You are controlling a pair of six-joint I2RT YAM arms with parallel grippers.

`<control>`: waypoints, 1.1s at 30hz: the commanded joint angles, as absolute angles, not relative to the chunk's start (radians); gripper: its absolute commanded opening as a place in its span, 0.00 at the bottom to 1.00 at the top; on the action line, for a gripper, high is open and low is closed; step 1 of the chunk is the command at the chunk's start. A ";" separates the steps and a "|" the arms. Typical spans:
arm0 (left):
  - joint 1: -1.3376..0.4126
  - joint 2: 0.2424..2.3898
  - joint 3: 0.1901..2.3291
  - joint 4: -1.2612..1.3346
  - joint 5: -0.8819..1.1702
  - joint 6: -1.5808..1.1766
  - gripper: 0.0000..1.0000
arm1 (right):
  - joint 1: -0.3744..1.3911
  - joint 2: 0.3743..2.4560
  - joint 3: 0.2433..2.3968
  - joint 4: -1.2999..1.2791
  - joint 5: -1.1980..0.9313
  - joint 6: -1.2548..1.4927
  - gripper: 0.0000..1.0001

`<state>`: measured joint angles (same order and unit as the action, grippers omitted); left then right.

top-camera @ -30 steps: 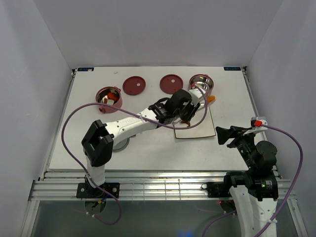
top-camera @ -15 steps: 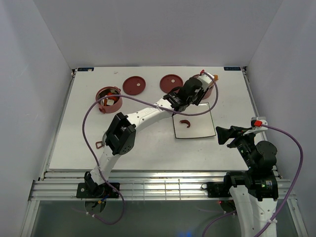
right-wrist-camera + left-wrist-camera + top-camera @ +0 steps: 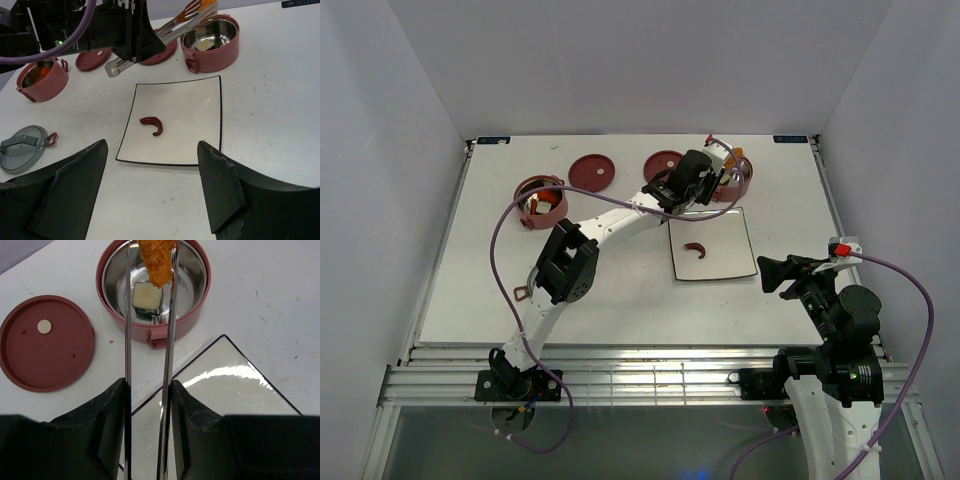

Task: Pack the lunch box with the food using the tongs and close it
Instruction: Place the fake food in the packing box.

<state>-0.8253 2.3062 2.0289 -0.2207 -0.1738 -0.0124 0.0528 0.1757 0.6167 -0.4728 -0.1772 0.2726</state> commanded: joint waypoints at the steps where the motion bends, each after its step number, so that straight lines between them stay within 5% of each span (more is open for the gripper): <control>1: -0.827 2.321 2.071 -0.149 -0.127 -0.029 0.37 | 0.052 0.170 0.629 -0.463 -0.160 0.261 0.78; 33: -0.825 2.293 1.996 -0.087 -0.110 -0.008 0.56 | 0.052 0.167 0.624 -0.462 -0.153 0.262 0.78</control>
<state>-0.8265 2.4023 2.0071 -0.1226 -0.1158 -0.0139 0.0525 0.1757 0.6167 -0.4732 -0.1627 0.2726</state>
